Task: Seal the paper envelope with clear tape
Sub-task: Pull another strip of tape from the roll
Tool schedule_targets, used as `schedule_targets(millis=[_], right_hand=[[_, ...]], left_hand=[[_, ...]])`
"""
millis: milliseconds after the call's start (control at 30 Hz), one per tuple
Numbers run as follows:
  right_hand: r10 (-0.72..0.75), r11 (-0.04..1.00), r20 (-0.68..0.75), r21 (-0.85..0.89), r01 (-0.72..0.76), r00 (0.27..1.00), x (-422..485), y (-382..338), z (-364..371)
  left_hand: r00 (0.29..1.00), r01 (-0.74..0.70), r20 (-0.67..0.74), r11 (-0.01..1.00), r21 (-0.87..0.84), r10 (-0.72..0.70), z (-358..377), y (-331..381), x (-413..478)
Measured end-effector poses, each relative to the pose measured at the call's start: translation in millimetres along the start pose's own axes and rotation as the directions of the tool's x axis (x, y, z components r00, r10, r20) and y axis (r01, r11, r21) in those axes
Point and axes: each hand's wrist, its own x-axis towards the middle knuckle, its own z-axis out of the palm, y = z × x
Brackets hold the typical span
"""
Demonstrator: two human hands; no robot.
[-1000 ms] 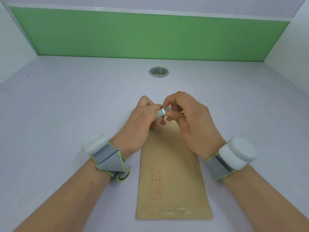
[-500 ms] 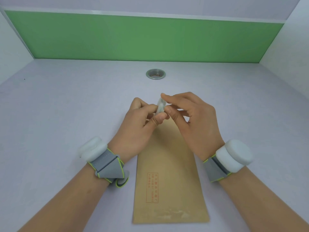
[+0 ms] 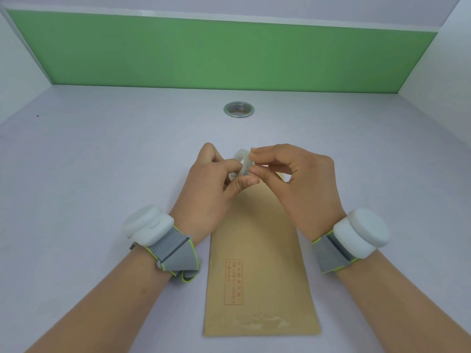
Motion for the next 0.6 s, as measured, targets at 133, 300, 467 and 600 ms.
schedule_targets(millis=[133,300,467,600], right_hand=[[0.081,0.993,0.022,0.083,-0.083,0.996,0.7,-2.3,-2.6],[0.094,0.989,-0.017,0.116,-0.092,0.995,2.2,-2.0,-4.2],[0.035,0.999,-0.041,0.034,-0.033,0.999,1.8,-1.9,-3.5],[-0.042,0.993,-0.022,-0.108,0.039,0.999,2.0,-2.6,0.4]], left_hand=[[1.0,-0.015,0.004,1.0,0.022,0.015,-0.4,1.3,0.3],[0.998,-0.052,0.02,0.999,0.003,0.052,0.4,2.5,-1.2],[0.998,-0.058,0.027,0.998,0.01,0.058,1.1,4.2,-2.1],[0.998,-0.052,0.029,0.999,0.016,0.051,1.7,3.5,-2.8]])
